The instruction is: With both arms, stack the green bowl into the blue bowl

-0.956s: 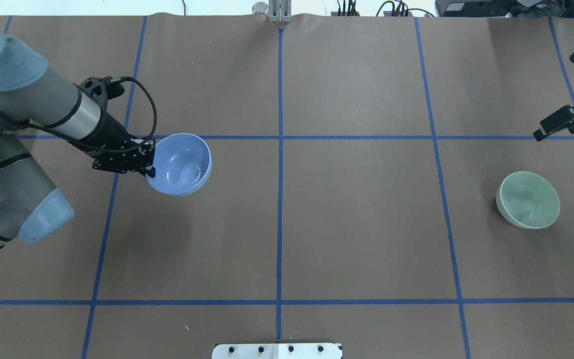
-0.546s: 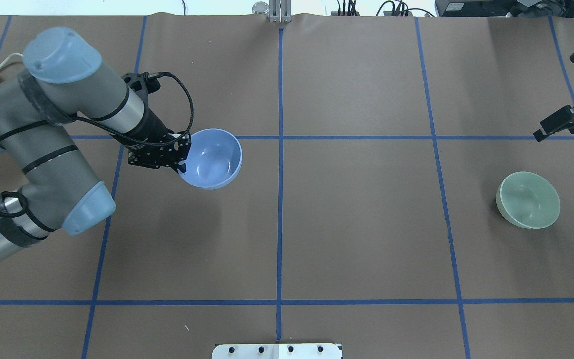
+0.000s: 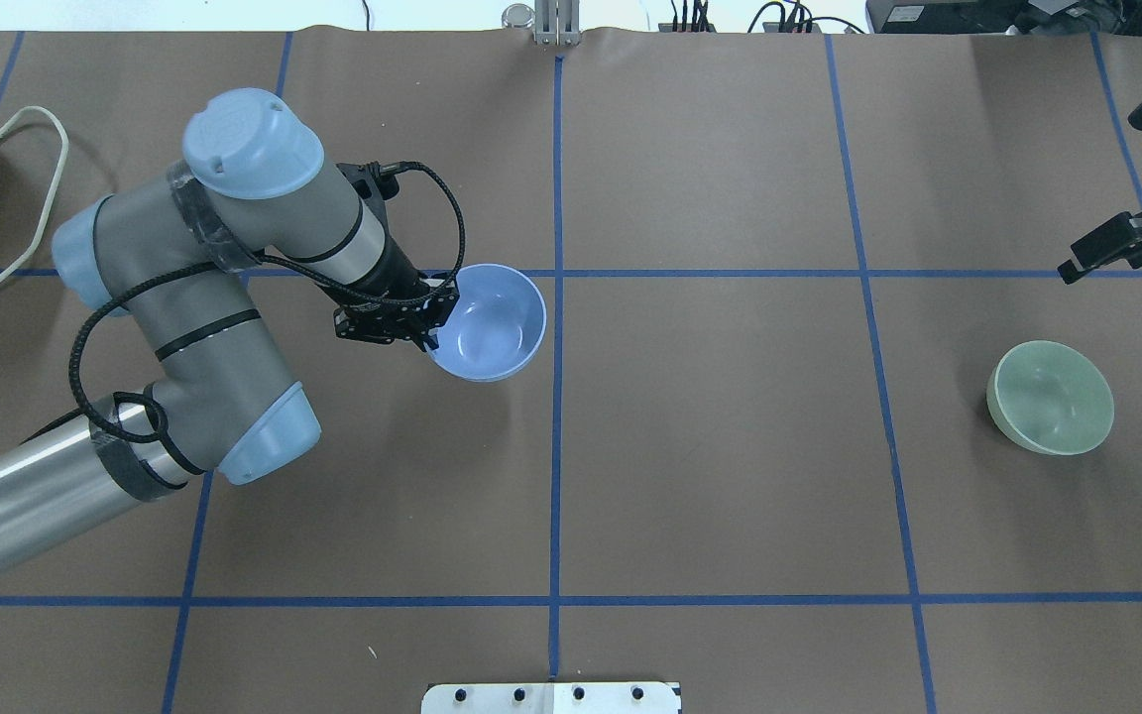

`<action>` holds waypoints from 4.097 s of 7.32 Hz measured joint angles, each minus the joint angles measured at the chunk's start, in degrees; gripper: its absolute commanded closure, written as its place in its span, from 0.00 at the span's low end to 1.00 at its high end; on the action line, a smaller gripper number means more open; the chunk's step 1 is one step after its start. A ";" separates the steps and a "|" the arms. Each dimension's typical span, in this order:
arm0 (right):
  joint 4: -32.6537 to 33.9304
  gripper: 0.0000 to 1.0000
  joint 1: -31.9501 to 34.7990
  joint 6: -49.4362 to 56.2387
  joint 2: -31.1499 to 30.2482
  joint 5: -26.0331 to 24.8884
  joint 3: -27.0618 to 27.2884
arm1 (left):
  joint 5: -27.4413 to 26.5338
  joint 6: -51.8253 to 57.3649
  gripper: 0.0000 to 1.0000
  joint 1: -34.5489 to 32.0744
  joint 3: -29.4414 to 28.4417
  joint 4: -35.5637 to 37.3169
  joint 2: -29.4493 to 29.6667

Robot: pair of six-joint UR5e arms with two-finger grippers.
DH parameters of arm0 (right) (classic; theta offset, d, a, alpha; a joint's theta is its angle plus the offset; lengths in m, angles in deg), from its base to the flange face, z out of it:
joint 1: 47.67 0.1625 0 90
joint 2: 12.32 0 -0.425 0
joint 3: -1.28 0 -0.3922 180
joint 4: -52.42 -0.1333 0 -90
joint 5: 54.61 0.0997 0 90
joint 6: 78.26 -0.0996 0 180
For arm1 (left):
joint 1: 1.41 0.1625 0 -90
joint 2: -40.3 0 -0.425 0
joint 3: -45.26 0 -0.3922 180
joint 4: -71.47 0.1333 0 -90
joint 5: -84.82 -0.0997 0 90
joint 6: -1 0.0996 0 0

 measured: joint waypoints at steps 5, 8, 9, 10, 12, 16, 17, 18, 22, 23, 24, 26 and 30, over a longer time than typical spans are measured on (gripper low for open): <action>0.00 0.00 -0.27 0.00 0.00 0.00 0.00 | -6.45 -1.63 1.00 4.06 -7.82 -6.04 5.53; 0.00 0.00 -0.32 0.00 -0.02 0.00 0.00 | -8.16 -2.73 1.00 5.06 -9.21 -8.64 5.63; 0.00 0.00 -0.32 0.00 -0.06 0.00 0.00 | -8.22 -2.73 1.00 5.33 -9.40 -8.68 5.62; 0.00 0.00 -0.32 0.00 -0.07 0.00 0.00 | -8.24 -2.69 1.00 5.62 -9.62 -8.70 5.59; 0.00 0.00 -0.32 0.00 -0.08 0.00 0.00 | -8.25 -2.64 1.00 5.83 -9.75 -8.70 5.55; 0.00 0.00 -0.32 0.01 -0.13 0.00 0.00 | -8.25 -2.28 0.46 5.87 -9.77 -8.88 5.55; 0.00 0.00 -0.32 0.08 -0.09 0.00 0.00 | -8.27 -2.24 0.39 5.87 -9.76 -9.26 5.46; 0.00 0.00 -0.32 0.09 -0.01 0.02 0.00 | -8.31 -2.23 0.32 5.87 -9.76 -9.94 5.31; 0.07 0.00 -0.51 -0.30 0.62 0.37 -0.06 | -8.34 -2.17 0.30 5.81 -9.75 -10.79 5.04; 0.13 0.00 -0.80 -0.34 1.21 0.51 -0.08 | -8.34 -1.96 0.28 5.74 -9.61 -10.80 5.07; 0.14 0.01 -1.11 -0.27 1.64 0.55 -0.08 | -8.30 -1.40 0.28 5.51 -9.30 -10.81 5.08; 0.02 0.06 -1.33 0.24 1.73 0.38 -0.09 | -7.72 -0.35 0.28 3.77 -7.79 -10.63 4.91; -11.25 0.09 -1.37 1.12 -3.04 0.27 -1.50 | -1.93 0.91 0.27 -1.71 -3.95 -10.22 2.22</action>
